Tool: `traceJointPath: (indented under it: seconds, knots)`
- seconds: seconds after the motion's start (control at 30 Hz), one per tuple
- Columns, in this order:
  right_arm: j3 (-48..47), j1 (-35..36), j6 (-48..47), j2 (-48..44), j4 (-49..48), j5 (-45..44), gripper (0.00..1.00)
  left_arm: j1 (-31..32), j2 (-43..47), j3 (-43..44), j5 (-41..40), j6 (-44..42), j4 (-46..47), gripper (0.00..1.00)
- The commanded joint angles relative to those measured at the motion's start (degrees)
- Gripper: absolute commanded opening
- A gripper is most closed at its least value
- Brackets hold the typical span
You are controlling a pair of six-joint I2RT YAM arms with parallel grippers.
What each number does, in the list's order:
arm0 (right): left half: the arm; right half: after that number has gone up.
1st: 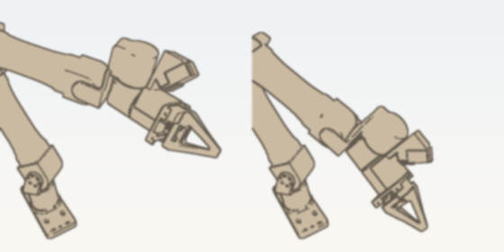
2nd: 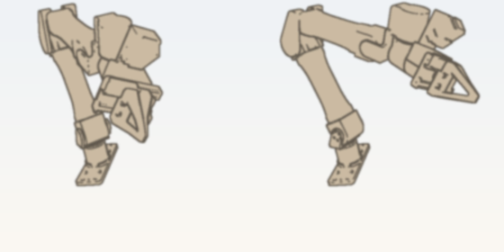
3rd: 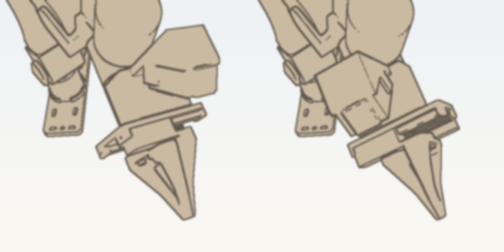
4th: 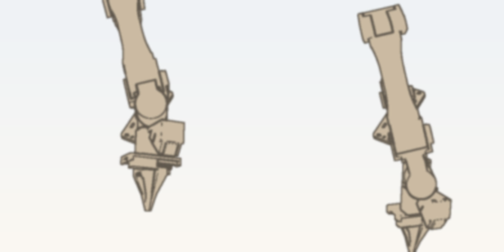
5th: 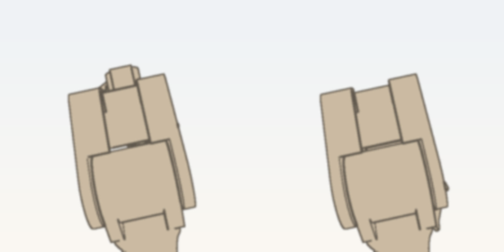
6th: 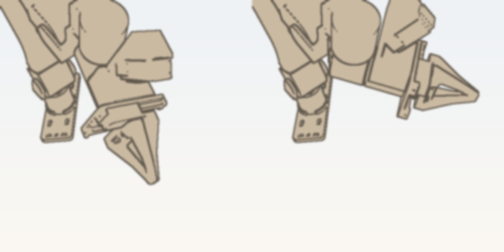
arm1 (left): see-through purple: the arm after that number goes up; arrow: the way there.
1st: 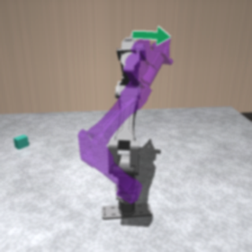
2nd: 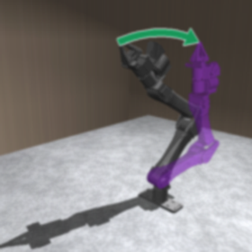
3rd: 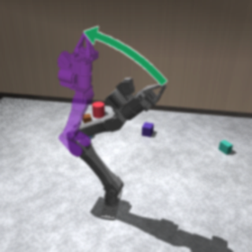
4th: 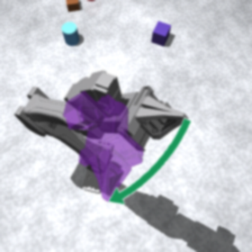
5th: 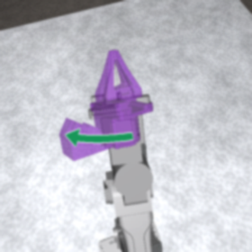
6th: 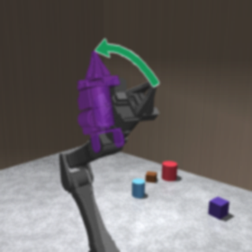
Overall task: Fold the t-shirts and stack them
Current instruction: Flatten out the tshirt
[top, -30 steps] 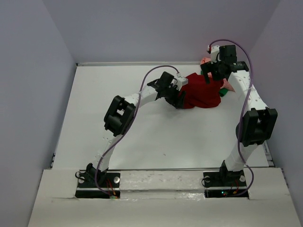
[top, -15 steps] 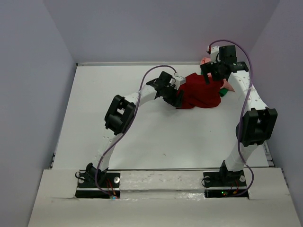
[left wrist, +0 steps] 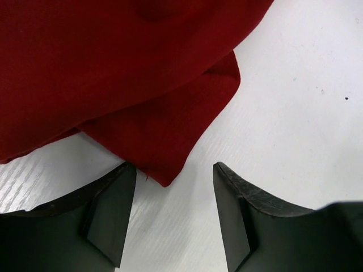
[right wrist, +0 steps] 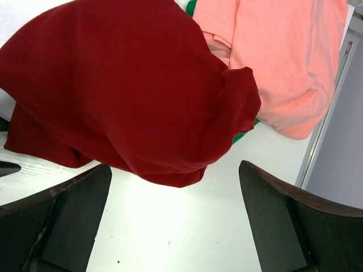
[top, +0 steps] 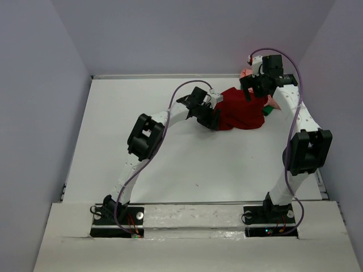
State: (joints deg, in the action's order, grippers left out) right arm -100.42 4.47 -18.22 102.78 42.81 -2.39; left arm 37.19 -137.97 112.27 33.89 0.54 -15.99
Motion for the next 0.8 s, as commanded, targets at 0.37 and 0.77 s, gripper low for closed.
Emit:
traceJointPath:
  seconds: [0.37, 0.77]
  knots:
    - [0.8, 0.2, -0.2, -2.4, -2.2, 0.9, 1.0, 1.8, 0.4, 2.2, -0.3, -0.2, -1.1, 0.02]
    - [1.5, 0.2, -0.4, -2.5, -2.2, 0.8, 1.0, 2.2, 11.4, -4.0, -11.3, -5.1, -0.4, 0.0]
